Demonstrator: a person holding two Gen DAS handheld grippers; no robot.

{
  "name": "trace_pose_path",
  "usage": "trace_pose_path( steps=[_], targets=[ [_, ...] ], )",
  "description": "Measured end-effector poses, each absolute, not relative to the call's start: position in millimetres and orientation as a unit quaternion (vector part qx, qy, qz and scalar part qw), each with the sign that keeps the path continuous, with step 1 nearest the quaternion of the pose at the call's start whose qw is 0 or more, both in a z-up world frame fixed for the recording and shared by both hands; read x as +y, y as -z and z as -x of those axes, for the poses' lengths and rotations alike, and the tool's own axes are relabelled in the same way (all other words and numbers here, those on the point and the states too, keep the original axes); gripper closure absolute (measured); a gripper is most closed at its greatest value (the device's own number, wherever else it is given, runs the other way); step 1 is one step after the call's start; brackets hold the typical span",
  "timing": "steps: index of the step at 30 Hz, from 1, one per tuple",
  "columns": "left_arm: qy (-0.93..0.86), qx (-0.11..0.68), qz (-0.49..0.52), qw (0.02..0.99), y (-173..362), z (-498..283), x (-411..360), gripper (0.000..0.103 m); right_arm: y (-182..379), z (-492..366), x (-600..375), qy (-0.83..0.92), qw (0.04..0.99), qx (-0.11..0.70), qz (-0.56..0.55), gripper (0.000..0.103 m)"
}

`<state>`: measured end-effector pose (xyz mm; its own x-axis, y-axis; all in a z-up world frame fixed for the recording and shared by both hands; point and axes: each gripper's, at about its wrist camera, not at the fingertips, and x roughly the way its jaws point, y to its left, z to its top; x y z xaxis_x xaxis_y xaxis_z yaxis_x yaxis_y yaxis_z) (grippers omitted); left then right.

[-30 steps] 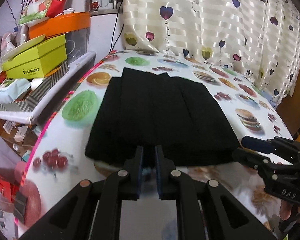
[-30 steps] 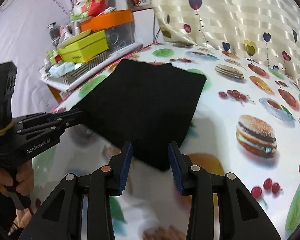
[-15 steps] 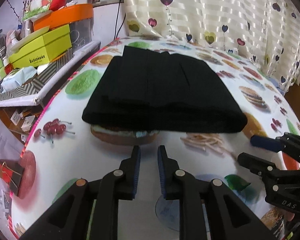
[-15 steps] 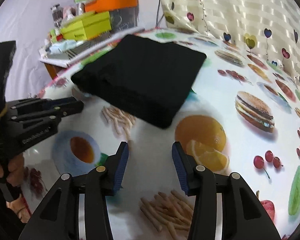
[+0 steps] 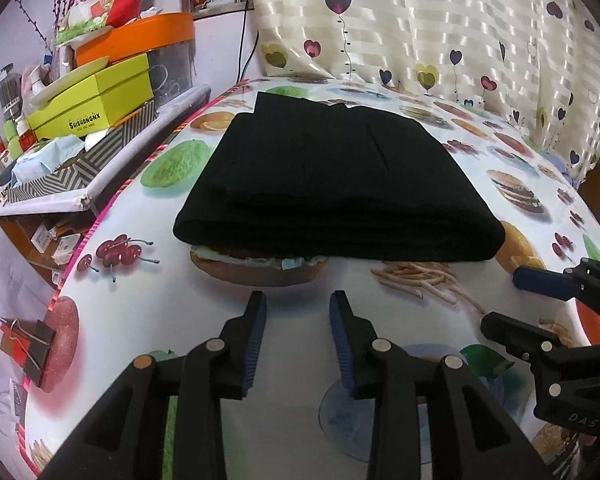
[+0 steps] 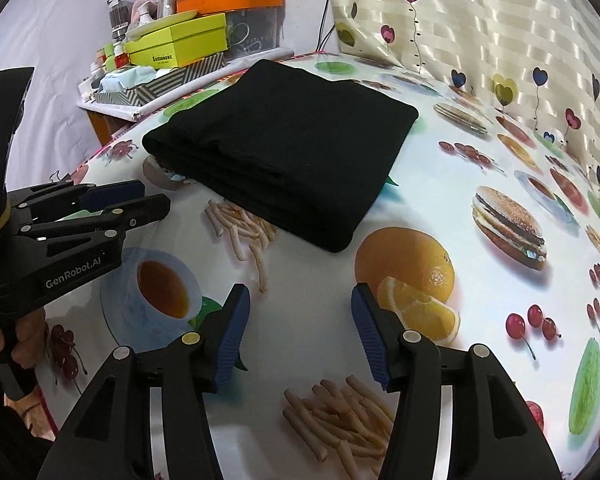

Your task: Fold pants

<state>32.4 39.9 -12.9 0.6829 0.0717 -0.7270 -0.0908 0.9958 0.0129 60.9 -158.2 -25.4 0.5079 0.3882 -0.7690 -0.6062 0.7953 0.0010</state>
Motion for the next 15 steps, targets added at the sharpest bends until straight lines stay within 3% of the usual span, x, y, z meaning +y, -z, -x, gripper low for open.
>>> trace_pose_path(
  steps=[11, 15],
  targets=[
    [-0.045, 0.396, 0.011, 0.917, 13.3, -32.2, 39.4, 0.066, 25.8, -61.1, -158.1, -0.29, 0.858, 0.403, 0.135, 0.048],
    [-0.036, 0.398, 0.009, 0.916, 13.2, -33.6, 37.1, 0.053, 25.8, -61.2, -158.1, -0.29, 0.858, 0.403, 0.135, 0.047]
  ],
)
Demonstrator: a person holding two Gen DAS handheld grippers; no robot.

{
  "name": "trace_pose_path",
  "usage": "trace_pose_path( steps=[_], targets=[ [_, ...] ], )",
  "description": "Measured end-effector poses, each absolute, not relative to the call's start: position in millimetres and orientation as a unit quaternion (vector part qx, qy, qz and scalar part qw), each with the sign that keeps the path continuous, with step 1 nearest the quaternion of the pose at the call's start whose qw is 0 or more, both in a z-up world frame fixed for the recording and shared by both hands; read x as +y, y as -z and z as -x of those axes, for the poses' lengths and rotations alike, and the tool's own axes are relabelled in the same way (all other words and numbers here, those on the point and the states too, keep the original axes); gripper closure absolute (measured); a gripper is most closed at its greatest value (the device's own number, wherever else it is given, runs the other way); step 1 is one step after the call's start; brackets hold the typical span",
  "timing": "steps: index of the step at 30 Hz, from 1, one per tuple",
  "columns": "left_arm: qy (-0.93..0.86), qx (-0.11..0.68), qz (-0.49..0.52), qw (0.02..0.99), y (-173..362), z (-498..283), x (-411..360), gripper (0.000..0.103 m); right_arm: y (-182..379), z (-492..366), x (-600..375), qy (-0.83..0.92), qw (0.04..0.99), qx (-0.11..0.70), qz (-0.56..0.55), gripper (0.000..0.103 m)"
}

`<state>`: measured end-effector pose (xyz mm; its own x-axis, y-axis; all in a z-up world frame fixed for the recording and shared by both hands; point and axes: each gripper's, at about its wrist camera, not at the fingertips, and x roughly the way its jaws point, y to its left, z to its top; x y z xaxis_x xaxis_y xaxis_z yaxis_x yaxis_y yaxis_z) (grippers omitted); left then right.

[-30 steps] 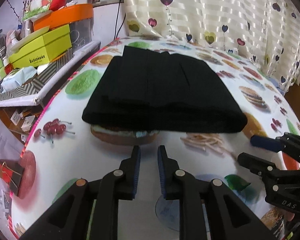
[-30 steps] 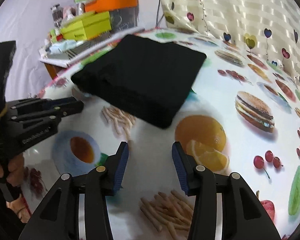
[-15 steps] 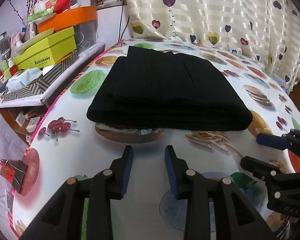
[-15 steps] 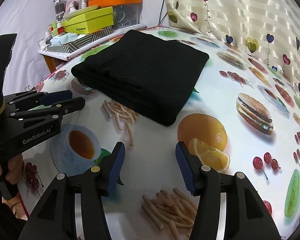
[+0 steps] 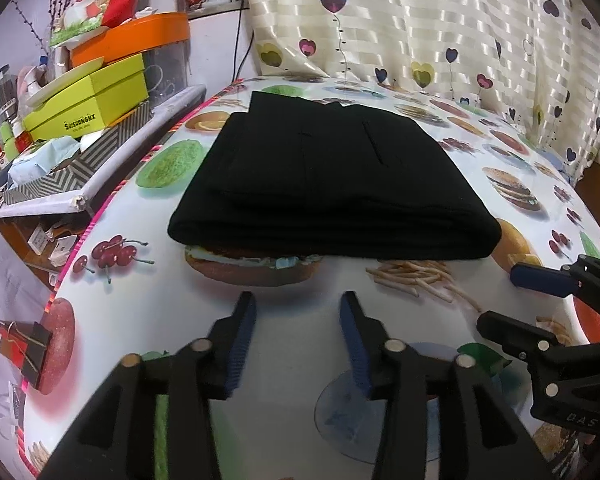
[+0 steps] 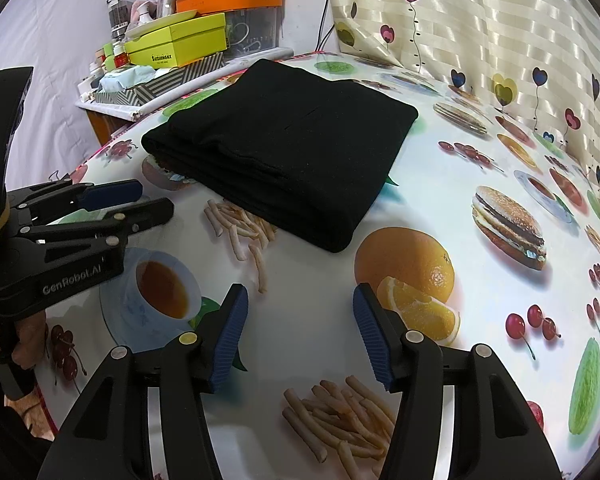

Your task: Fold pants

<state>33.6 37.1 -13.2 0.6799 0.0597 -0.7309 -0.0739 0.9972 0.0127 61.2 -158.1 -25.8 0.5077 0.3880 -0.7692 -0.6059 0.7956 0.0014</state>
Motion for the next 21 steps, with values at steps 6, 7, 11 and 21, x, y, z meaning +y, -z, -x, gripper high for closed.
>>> trace_pose_path(
  steps=[6, 7, 11, 21],
  targets=[
    [-0.038, 0.399, 0.011, 0.916, 13.4, -34.4, 39.3, 0.051, 25.9, -61.2, -158.3, -0.289, 0.858, 0.402, 0.136, 0.047],
    [-0.038, 0.399, 0.012, 0.916, 13.4, -34.4, 39.3, 0.051, 25.9, -61.2, -158.6, -0.29, 0.858, 0.403, 0.135, 0.047],
    [-0.038, 0.399, 0.012, 0.916, 13.5, -34.4, 39.2, 0.051, 25.9, -61.3, -158.7, -0.29, 0.858, 0.403, 0.136, 0.046],
    [-0.038, 0.399, 0.013, 0.916, 13.6, -34.3, 39.6, 0.05, 26.0, -61.4, -158.5, -0.29, 0.858, 0.403, 0.136, 0.046]
  ],
)
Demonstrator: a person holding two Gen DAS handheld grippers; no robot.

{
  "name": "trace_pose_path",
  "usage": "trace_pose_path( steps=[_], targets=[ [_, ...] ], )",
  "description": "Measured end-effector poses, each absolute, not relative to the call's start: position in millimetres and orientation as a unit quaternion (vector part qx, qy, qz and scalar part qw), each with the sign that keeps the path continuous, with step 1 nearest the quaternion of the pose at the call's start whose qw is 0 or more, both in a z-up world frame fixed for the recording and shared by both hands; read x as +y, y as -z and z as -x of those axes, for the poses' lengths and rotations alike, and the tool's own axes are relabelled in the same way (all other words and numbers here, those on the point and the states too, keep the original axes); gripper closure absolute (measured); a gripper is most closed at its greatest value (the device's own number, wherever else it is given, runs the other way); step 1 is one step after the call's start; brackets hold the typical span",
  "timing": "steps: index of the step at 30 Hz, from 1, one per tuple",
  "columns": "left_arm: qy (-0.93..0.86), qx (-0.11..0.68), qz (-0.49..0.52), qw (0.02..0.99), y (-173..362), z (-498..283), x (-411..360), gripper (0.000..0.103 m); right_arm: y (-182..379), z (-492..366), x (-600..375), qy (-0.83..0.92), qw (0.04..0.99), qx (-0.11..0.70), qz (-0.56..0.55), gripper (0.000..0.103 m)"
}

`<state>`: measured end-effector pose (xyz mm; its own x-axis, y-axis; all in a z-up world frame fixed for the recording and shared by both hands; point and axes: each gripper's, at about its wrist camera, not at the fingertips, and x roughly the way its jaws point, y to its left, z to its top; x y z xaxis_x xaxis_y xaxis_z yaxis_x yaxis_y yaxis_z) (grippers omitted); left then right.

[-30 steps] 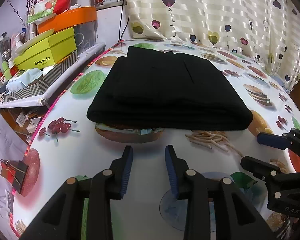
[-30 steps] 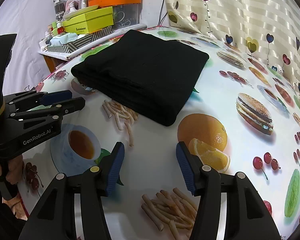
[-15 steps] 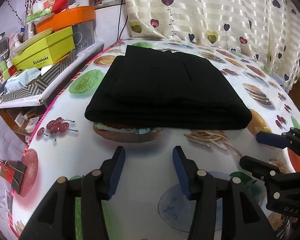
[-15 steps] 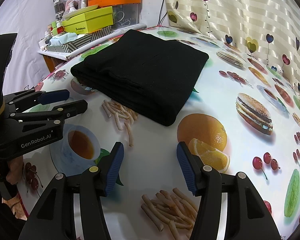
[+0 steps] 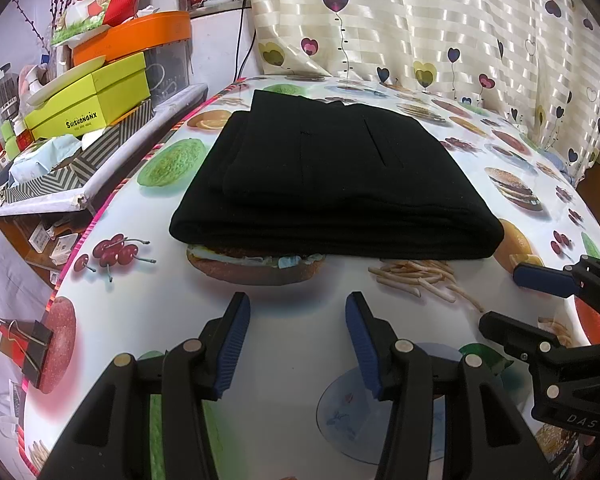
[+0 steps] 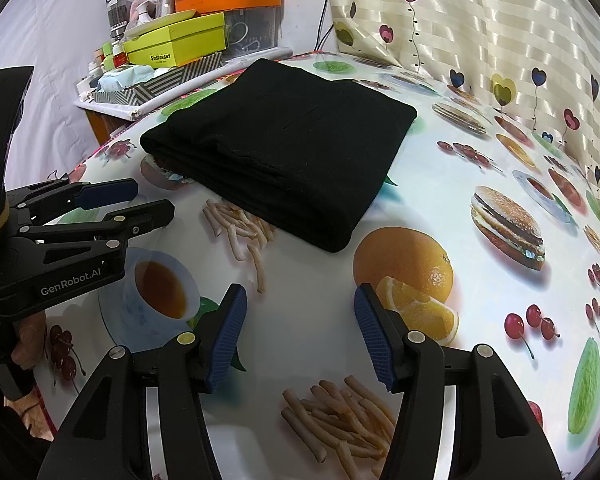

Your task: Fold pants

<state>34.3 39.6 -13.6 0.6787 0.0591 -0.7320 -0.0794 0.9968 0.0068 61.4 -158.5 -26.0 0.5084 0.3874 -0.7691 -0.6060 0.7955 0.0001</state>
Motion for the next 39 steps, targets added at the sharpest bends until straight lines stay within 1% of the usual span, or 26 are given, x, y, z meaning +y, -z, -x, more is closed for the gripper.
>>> trace_pose_path(
  steps=[33, 36, 39],
  targets=[
    [-0.039, 0.399, 0.015, 0.916, 14.3, -34.4, 40.8, 0.047, 25.9, -61.4, -158.8, -0.29, 0.858, 0.403, 0.136, 0.044],
    [-0.039, 0.399, 0.015, 0.916, 14.2, -34.4, 41.1, 0.047, 26.0, -61.8, -159.2, -0.288, 0.858, 0.403, 0.137, 0.042],
    [-0.039, 0.399, 0.015, 0.916, 14.2, -34.4, 41.2, 0.047, 27.7, -64.6, -162.4, -0.28, 0.859, 0.406, 0.134, 0.033]
  ],
)
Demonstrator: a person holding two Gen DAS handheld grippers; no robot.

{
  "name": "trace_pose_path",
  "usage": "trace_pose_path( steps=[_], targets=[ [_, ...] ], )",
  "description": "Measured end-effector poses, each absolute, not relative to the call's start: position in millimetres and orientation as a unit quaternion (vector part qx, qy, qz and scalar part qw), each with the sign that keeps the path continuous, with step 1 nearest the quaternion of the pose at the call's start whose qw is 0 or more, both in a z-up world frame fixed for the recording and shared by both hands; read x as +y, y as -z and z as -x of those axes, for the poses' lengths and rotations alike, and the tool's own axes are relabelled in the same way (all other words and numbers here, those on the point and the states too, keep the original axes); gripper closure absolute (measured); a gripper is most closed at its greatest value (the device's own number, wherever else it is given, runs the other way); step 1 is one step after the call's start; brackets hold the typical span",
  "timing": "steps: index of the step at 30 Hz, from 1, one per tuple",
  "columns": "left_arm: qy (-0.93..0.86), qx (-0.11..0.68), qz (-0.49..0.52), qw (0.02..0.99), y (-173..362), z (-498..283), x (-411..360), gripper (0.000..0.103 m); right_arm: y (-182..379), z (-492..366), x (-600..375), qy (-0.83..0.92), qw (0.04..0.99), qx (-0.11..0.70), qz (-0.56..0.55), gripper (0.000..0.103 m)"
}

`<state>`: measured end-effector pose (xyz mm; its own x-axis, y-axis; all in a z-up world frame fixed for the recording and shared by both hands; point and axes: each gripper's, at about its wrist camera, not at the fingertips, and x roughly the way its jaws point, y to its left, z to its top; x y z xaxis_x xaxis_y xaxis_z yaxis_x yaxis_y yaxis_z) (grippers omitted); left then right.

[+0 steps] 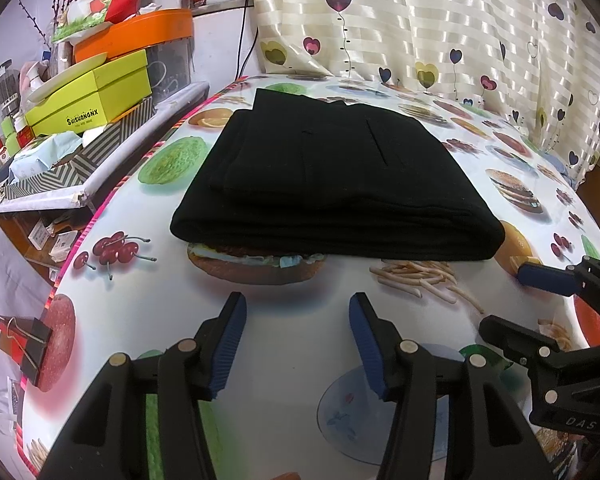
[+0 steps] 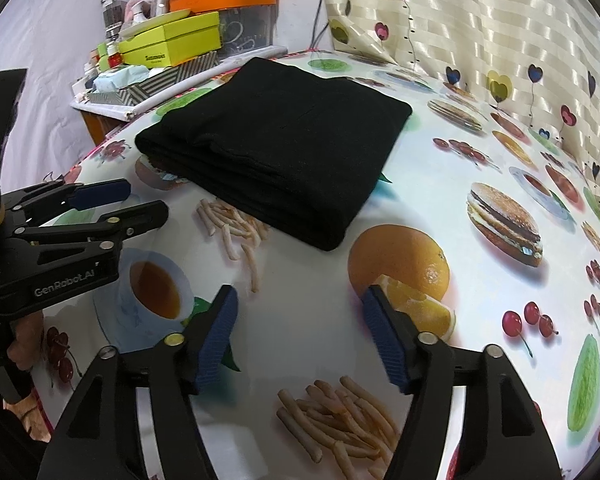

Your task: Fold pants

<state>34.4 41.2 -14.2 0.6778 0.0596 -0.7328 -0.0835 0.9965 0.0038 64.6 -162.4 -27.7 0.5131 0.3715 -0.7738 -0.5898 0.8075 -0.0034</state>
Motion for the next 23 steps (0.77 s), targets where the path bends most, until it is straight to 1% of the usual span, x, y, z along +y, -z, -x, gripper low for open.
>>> trace_pose_path(
  steps=[2, 23],
  targets=[
    [-0.039, 0.399, 0.015, 0.916, 14.2, -34.4, 41.1, 0.047, 28.6, -67.0, -165.1, -0.276, 0.86, 0.41, 0.13, 0.03],
    [-0.039, 0.4, 0.016, 0.916, 14.2, -34.6, 41.9, 0.046, 28.2, -66.9, -165.0, -0.274, 0.86, 0.41, 0.132, 0.029]
  ],
)
